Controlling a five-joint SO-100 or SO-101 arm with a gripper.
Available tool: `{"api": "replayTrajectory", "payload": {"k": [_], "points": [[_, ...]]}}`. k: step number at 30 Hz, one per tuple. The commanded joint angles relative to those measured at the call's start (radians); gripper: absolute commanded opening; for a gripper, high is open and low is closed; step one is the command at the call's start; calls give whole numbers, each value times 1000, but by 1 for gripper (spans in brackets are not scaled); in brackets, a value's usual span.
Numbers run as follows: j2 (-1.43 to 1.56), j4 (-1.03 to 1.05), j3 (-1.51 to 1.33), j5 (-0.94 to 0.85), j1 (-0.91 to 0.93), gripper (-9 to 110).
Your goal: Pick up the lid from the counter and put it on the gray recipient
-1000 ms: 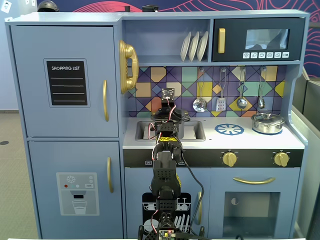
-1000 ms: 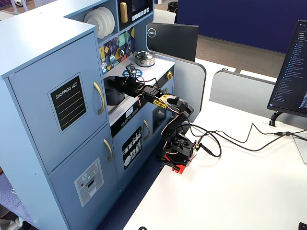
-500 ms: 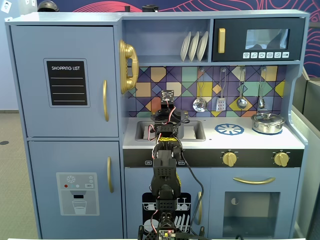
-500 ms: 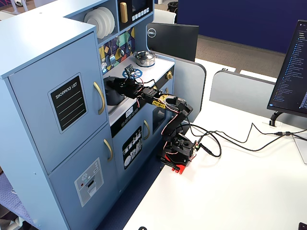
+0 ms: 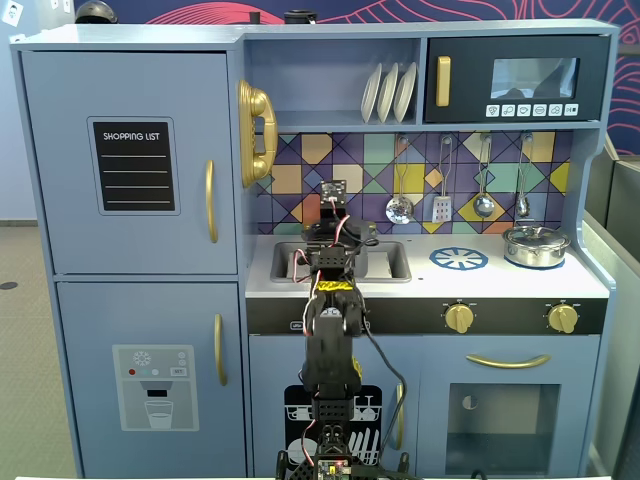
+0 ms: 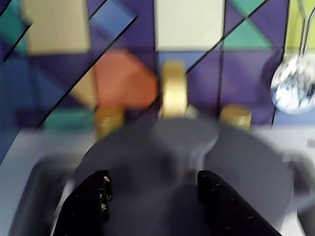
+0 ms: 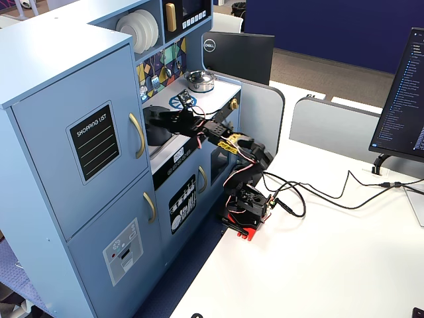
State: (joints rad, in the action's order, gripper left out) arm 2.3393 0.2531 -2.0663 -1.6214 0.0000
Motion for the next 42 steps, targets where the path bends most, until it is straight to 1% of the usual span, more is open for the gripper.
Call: {"api": "replayTrajectory", "payload": {"k": [1, 6, 10, 16, 19, 21, 26, 28, 32, 37, 42], "points": [[199, 210, 44, -9, -2, 11], [393, 627, 75, 28, 15, 1], [503, 773, -35, 69, 18, 0], [620, 790, -350, 117, 25, 0], [684, 788, -526, 87, 17, 0], [735, 792, -634, 117, 6, 0], [818, 853, -824, 124, 3, 0], [838, 910, -870, 143, -5, 0], [839, 1020, -934, 106, -9, 0], [839, 1201, -934, 103, -9, 0], [839, 1275, -934, 123, -12, 0]]}}
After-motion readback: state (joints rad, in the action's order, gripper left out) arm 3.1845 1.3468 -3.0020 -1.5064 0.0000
